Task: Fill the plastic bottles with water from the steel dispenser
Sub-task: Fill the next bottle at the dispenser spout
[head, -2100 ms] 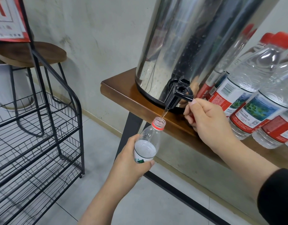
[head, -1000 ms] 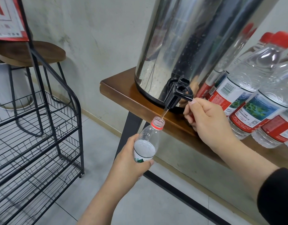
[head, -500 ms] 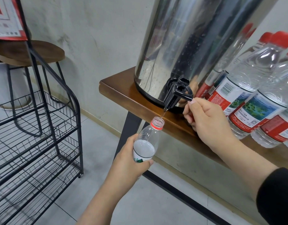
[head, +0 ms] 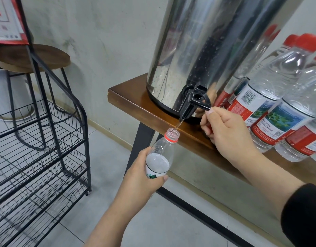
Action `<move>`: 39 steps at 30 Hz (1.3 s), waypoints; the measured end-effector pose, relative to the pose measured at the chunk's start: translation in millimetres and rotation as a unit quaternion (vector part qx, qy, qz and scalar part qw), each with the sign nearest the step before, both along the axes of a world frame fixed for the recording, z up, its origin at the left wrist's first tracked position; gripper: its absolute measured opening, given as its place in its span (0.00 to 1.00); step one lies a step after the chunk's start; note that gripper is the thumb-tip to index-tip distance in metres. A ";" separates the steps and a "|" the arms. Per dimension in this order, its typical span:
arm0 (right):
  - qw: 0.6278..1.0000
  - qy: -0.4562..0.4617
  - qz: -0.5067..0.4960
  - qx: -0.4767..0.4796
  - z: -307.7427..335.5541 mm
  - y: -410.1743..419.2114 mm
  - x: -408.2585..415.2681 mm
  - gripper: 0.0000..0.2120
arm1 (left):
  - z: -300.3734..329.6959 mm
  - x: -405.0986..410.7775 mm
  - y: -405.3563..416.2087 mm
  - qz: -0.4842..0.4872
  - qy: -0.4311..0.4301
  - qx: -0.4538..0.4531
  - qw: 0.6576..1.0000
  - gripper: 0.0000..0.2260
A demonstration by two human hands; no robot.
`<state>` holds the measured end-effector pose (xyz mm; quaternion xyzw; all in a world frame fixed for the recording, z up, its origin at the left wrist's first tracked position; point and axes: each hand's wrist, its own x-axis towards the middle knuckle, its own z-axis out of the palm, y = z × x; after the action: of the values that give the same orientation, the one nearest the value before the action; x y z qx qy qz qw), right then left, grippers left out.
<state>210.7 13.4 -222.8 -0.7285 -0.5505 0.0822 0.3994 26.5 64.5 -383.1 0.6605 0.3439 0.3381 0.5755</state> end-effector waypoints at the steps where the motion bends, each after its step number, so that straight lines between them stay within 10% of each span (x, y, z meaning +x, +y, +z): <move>1: 1.000 0.001 0.000 0.000 -0.1 0.1 -0.2 0.20 | 0.0 -0.4 -0.2 -0.001 -0.001 -0.001 1.000 0.32; 39: 1.000 -0.007 0.001 -0.001 0.5 -0.2 -0.6 0.20 | 4.0 0.0 -0.8 -0.002 -0.001 0.006 1.000 0.31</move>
<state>210.1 13.1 -222.2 -0.7293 -0.5536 0.0779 0.3945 26.4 63.7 -379.1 0.6640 0.3404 0.3398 0.5726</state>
